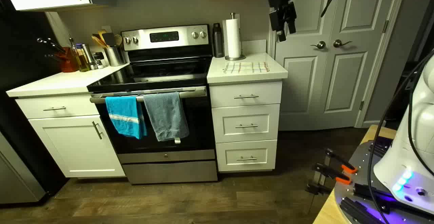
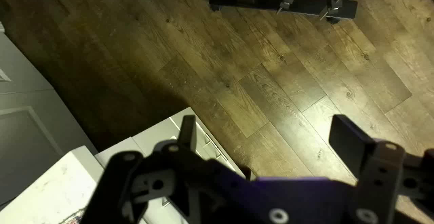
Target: Open the first top drawer
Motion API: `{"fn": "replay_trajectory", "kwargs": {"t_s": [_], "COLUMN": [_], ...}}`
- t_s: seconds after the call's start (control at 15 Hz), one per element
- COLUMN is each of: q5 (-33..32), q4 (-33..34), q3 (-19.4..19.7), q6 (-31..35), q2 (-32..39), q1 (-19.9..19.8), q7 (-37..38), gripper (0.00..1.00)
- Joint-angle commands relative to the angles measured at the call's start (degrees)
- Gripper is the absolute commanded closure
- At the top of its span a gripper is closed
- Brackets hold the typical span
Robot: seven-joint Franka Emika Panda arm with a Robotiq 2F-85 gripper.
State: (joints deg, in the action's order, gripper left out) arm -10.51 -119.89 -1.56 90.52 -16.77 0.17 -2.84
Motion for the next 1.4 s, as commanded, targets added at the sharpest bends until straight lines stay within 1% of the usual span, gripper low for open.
{"fn": "replay_trajectory", "kwargs": {"t_s": [0.0,0.33,0.4,0.6,0.8,1.0,1.13,1.33], "q5": [0.0,0.0,0.0,0.5,1.3,0.1,-1.5,-4.6], "q4": [0.1,0.1,-0.2,-2.3,-4.6,-6.2,-5.8,-4.4], "q3": [0.3,0.3,0.5,1.3,1.9,2.3,2.6,3.4], "q6": [-0.2,-0.2,0.1,5.1,13.7,25.9,33.1,40.4], "q2": [0.1,0.1,0.3,2.3,6.0,11.8,16.3,22.4], "q1": [0.3,0.3,0.4,0.2,0.0,-0.4,-0.9,-1.3], "q7": [0.1,0.1,-0.9,-1.3,-0.8,-0.8,0.5,3.2], "gripper": [0.0,0.0,0.0,0.0,0.0,0.0,0.0,0.0]}}
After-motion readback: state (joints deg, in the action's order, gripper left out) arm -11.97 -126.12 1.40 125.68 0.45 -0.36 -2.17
